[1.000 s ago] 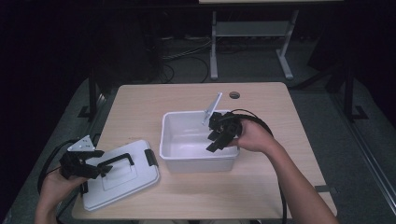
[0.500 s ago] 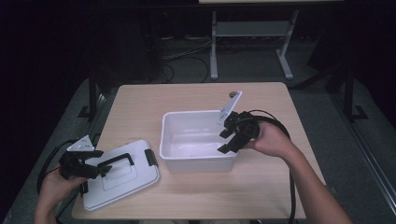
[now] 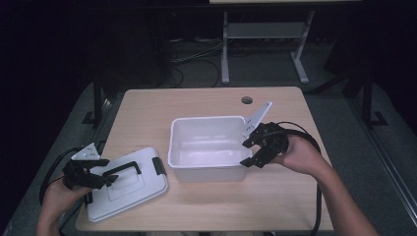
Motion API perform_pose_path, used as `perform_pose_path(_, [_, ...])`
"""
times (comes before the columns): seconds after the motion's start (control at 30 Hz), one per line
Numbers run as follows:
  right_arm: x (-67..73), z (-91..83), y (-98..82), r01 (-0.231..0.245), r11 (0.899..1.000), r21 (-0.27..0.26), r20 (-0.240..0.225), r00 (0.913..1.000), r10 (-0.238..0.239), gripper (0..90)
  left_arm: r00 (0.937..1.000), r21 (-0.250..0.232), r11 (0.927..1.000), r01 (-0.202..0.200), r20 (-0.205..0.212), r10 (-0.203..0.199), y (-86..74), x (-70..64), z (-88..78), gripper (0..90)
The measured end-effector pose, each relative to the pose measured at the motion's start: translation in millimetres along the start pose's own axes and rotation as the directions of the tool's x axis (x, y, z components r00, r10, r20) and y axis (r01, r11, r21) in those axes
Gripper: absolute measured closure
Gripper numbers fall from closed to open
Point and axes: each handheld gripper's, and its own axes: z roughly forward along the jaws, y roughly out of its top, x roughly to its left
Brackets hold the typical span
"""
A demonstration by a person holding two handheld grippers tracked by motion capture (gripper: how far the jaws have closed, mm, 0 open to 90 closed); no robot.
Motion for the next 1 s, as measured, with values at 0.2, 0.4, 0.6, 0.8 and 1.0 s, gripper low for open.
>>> perform_pose_path(0.2, [5.9,-0.6,-13.9,-0.011,1.0,0.0,0.008,0.9999,0.011,36.3,1.0,0.001,1.0,0.0,-0.001,0.0,0.8,-0.9,0.2,28.6])
perform_pose_path(0.4, [9.7,-1.6,-27.5,-0.029,1.0,0.0,0.014,0.9995,0.029,35.7,1.0,0.007,1.0,-0.001,0.005,0.001,1.7,-1.5,1.1,28.6])
perform_pose_path(0.6, [12.8,-2.8,-39.0,-0.045,0.999,-0.009,0.021,0.9987,0.046,35.1,1.0,0.011,0.9999,-0.001,0.003,0.001,1.3,-1.2,1.3,28.6])
perform_pose_path(0.8, [16.0,0.4,-50.8,-0.06,0.998,-0.012,0.028,0.9978,0.06,34.3,1.0,0.012,0.9999,0.0,0.003,0.0,0.1,-1.0,1.2,28.7])
perform_pose_path(1.0, [18.5,8.0,-62.9,-0.071,0.997,-0.023,0.03,0.997,0.072,33.0,1.0,0.016,0.9999,0.002,0.008,-0.002,0.6,-1.5,1.6,28.7])
